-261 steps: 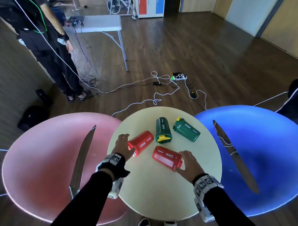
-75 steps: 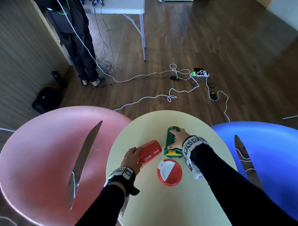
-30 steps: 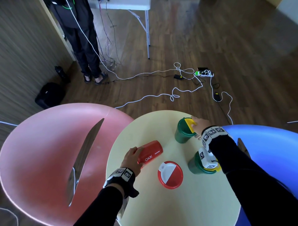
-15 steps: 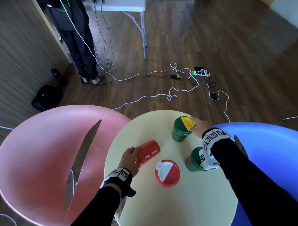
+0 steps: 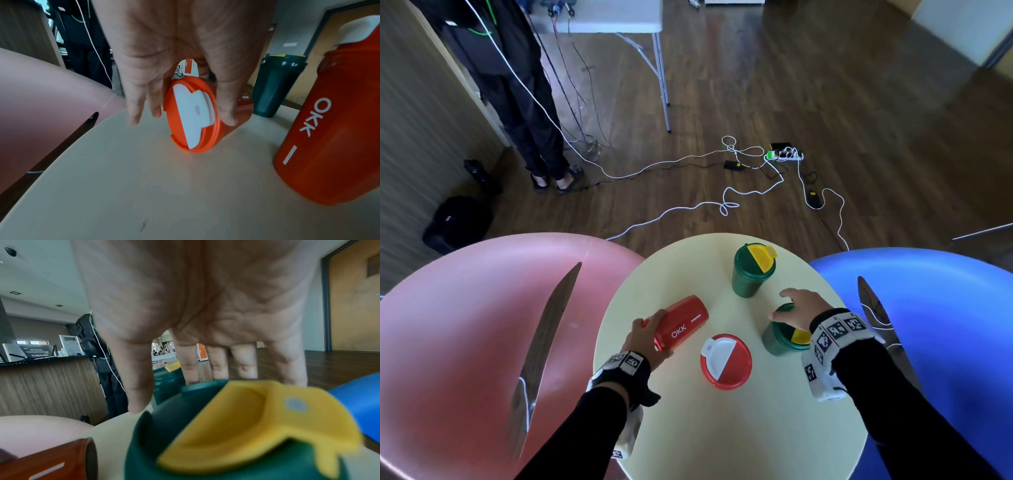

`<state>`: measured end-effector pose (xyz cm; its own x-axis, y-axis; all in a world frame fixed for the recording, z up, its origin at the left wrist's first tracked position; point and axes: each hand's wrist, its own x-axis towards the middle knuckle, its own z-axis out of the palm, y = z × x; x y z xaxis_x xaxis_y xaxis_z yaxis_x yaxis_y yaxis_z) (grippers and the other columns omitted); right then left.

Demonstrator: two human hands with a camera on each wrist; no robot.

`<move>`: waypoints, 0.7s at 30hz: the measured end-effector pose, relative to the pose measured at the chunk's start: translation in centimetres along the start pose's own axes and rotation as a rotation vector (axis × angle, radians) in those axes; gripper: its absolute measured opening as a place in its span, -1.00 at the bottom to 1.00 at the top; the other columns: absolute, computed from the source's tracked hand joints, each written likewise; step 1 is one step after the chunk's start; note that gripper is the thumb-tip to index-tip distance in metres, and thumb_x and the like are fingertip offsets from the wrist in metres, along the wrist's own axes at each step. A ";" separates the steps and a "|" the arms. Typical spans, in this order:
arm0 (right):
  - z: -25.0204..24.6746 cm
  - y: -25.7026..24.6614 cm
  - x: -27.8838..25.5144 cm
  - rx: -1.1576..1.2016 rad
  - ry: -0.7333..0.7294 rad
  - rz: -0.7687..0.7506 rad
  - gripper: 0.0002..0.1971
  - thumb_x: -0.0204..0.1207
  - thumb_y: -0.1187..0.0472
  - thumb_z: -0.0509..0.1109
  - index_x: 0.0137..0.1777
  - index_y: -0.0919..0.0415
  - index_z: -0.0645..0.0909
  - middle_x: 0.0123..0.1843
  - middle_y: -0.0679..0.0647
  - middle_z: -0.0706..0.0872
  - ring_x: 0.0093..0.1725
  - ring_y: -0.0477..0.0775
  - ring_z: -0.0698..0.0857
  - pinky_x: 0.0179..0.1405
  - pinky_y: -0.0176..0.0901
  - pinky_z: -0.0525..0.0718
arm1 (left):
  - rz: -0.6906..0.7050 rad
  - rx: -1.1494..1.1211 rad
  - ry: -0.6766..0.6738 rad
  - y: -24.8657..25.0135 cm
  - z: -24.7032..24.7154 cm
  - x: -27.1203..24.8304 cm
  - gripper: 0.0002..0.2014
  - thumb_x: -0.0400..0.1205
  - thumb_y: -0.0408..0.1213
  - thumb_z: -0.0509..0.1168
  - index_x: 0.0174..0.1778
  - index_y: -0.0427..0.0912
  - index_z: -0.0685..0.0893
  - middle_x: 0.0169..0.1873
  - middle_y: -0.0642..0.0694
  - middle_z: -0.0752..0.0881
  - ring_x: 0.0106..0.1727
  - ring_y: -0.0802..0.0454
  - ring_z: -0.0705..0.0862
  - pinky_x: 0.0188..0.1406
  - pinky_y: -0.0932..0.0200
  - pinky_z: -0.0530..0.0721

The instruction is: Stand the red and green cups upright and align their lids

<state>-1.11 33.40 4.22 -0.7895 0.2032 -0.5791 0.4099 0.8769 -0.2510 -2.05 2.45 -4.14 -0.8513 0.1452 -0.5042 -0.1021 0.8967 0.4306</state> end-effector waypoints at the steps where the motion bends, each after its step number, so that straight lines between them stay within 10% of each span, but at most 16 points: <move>1: 0.3 0.1 -0.2 0.002 -0.009 0.001 -0.34 0.47 -0.10 0.40 0.51 0.16 0.36 0.51 0.14 0.46 0.49 0.14 0.42 0.41 -0.11 0.37 | -0.006 0.015 -0.005 0.1 -0.2 0.0 -0.15 0.40 -0.06 0.47 0.55 0.19 0.16 0.35 -0.19 0.38 0.25 -0.26 0.59 0.22 -0.12 0.62; 16: 1.4 0.0 -1.0 0.035 0.044 0.042 -0.36 0.50 -0.12 0.36 0.52 0.15 0.37 0.48 0.20 0.46 0.46 0.22 0.44 0.41 -0.03 0.43 | 0.112 0.027 0.068 8.6 -4.1 1.5 0.04 0.17 0.28 0.52 0.50 0.14 0.13 0.42 -0.01 0.26 0.37 -0.14 0.49 0.28 -0.11 0.55; 21: 1.5 0.1 -0.9 0.036 0.035 0.048 -0.36 0.50 -0.13 0.35 0.52 0.15 0.36 0.49 0.21 0.44 0.47 0.24 0.42 0.43 0.01 0.42 | 0.200 0.084 0.041 11.6 -4.2 2.5 -0.12 0.28 -0.01 0.54 0.46 -0.04 0.23 0.42 -0.04 0.36 0.40 -0.15 0.40 0.28 -0.10 0.52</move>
<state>0.29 32.66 3.57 -0.7835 0.2606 -0.5641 0.4637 0.8495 -0.2516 -7.49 11.43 2.76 -0.8708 0.3081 -0.3831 0.1128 0.8837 0.4542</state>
